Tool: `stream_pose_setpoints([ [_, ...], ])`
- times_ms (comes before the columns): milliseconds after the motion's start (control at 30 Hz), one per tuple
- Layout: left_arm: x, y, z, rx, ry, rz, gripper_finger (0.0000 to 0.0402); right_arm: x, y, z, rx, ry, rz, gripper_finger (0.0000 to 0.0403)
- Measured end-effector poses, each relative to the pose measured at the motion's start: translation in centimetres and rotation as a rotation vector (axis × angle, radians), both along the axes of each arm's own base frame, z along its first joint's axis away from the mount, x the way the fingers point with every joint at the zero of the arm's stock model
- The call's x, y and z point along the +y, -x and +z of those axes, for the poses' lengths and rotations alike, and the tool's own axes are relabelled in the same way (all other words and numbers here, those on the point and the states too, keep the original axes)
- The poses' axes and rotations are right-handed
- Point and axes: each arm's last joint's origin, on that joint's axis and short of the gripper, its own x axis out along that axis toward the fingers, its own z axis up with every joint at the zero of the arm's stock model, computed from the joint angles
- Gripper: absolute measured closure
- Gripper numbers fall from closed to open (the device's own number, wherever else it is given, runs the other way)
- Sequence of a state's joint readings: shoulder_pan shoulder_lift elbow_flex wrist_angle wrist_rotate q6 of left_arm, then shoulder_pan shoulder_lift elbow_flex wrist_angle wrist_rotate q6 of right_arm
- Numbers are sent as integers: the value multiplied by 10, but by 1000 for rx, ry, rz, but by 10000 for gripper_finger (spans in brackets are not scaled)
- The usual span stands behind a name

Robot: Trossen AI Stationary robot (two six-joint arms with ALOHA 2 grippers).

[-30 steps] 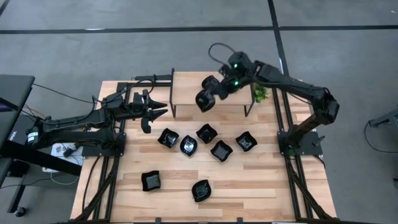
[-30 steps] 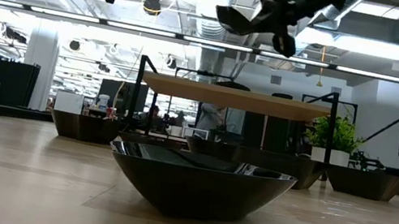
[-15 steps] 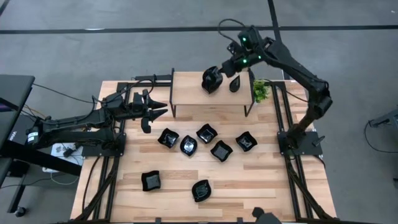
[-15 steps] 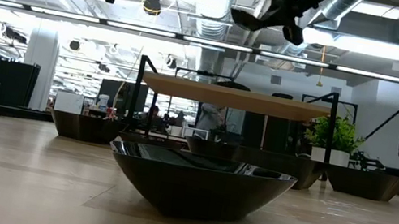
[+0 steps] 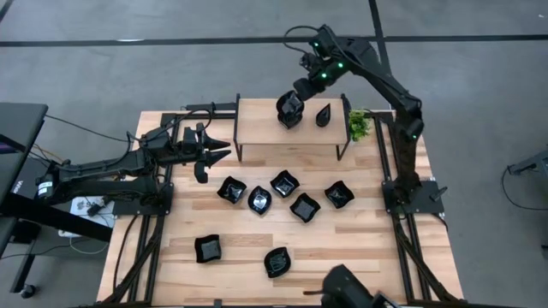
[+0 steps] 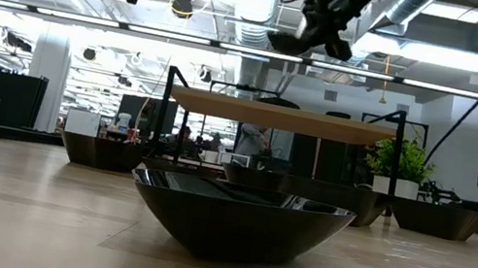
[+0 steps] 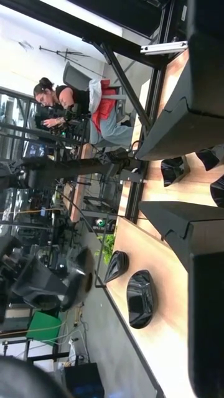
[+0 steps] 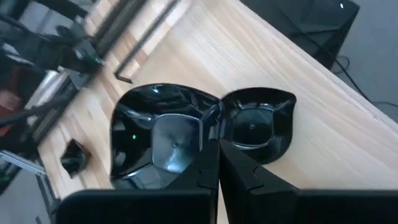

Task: Pick & Place Mini shaped plates
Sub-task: Stack the middle black leaf shaped plate on top of the other black leaf shaped plates on the shelf

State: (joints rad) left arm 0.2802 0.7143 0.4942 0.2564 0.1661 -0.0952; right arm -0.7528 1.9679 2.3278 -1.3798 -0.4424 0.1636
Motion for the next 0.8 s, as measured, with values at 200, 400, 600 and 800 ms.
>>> stream_pose_setpoints([
  [200, 0, 0, 0, 0, 0, 0, 284, -12, -5, -16, 46, -30, 2, 403],
  [400, 0, 0, 0, 0, 0, 0, 284, -16, -6, -22, 78, -7, -8, 403],
  [600, 0, 0, 0, 0, 0, 0, 284, -18, -15, -30, 88, 18, 9, 403],
  [800, 0, 0, 0, -1, 0, 0, 284, -28, -28, -55, 138, -16, 32, 403],
])
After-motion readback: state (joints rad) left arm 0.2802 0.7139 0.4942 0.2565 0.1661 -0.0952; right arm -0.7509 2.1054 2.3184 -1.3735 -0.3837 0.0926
